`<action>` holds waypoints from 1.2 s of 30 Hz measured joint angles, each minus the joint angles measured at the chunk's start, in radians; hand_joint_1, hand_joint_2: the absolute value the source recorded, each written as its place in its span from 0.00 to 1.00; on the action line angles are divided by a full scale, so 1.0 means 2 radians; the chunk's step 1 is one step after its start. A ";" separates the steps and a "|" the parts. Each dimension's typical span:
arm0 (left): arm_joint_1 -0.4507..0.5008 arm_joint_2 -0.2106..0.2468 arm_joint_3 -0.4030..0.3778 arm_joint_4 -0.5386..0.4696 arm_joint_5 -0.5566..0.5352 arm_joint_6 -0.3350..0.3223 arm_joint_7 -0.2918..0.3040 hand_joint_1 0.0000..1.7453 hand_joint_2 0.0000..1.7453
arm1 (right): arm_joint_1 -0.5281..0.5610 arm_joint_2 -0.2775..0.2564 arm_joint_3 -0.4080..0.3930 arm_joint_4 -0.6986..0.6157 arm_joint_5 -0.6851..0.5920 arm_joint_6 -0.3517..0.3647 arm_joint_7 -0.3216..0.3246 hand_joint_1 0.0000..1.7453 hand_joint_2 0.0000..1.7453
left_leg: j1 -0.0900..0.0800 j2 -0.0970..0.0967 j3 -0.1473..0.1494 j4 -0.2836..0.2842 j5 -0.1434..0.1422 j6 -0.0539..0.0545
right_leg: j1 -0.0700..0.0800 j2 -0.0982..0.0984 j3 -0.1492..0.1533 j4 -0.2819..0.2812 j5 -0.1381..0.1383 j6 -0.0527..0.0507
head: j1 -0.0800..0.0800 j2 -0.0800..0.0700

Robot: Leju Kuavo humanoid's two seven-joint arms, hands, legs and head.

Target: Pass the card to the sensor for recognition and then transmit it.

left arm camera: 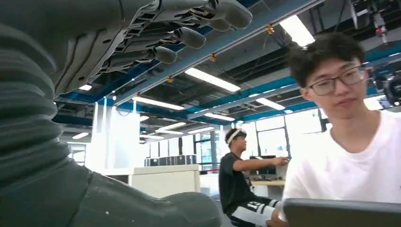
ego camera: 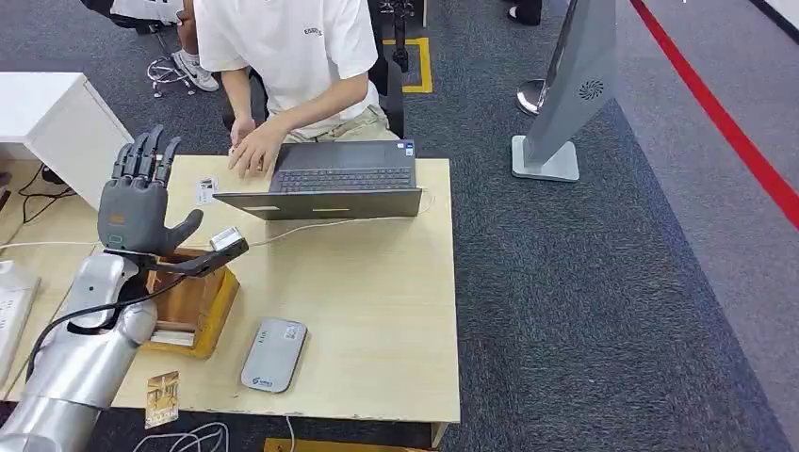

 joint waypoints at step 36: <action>0.247 0.078 0.569 -0.004 0.285 -0.102 -0.209 0.00 1.00 | 0.010 -0.027 0.000 0.001 -0.006 -0.036 -0.037 0.00 1.00 | 0.001 0.002 0.001 -0.001 -0.002 -0.001 | 0.001 0.002 0.001 0.000 -0.002 -0.001 | 0.000 0.000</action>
